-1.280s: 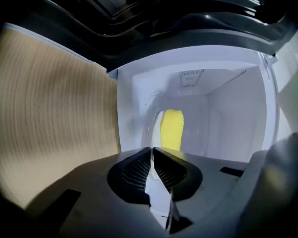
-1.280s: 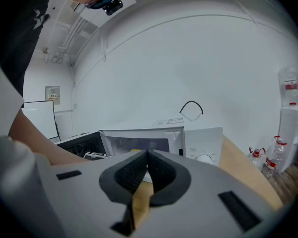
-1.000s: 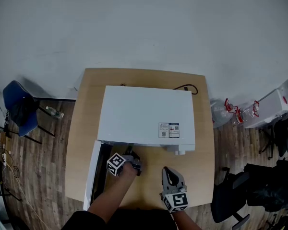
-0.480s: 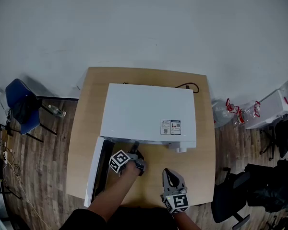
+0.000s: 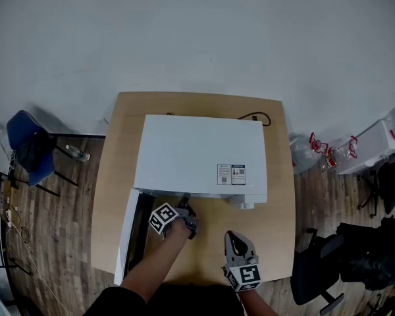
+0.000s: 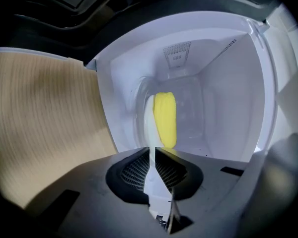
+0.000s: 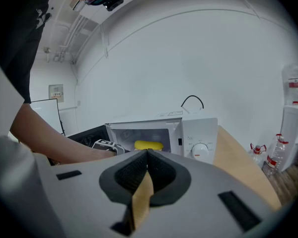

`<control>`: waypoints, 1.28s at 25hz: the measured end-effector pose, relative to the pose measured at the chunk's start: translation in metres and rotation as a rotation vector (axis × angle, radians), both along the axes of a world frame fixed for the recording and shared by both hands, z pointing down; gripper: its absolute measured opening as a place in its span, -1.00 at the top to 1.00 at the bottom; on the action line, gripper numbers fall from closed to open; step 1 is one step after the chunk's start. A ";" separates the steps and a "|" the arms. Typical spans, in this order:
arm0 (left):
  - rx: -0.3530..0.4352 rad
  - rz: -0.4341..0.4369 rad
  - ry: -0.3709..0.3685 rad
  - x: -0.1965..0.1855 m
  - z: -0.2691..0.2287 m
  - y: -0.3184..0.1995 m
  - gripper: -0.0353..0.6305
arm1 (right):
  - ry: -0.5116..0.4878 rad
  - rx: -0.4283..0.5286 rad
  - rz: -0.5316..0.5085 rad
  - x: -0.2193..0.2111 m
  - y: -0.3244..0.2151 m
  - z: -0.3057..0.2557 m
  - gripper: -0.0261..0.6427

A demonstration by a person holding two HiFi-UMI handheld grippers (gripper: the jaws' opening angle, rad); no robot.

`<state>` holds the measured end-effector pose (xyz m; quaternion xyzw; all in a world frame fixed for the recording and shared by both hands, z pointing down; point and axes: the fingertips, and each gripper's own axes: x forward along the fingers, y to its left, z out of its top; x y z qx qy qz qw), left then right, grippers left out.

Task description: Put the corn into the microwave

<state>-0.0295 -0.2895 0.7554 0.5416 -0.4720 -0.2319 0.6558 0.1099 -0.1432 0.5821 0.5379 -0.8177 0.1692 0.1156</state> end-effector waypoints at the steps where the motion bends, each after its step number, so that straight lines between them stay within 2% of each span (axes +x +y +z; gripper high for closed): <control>1: 0.001 0.003 -0.002 0.000 0.000 -0.001 0.77 | -0.002 -0.004 -0.003 0.000 -0.001 0.001 0.74; 20: -0.036 -0.025 0.012 0.000 0.003 -0.019 0.80 | -0.025 -0.019 -0.011 0.001 -0.016 0.010 0.74; 27: -0.011 -0.022 0.028 0.002 0.000 -0.025 0.80 | -0.006 -0.001 -0.010 0.002 -0.018 0.005 0.74; 29: -0.008 -0.032 0.042 0.001 0.000 -0.024 0.80 | -0.004 -0.006 -0.001 0.003 -0.018 0.004 0.74; 32: 0.020 -0.029 0.119 0.004 -0.003 -0.025 0.80 | -0.006 0.007 0.002 0.003 -0.018 0.001 0.74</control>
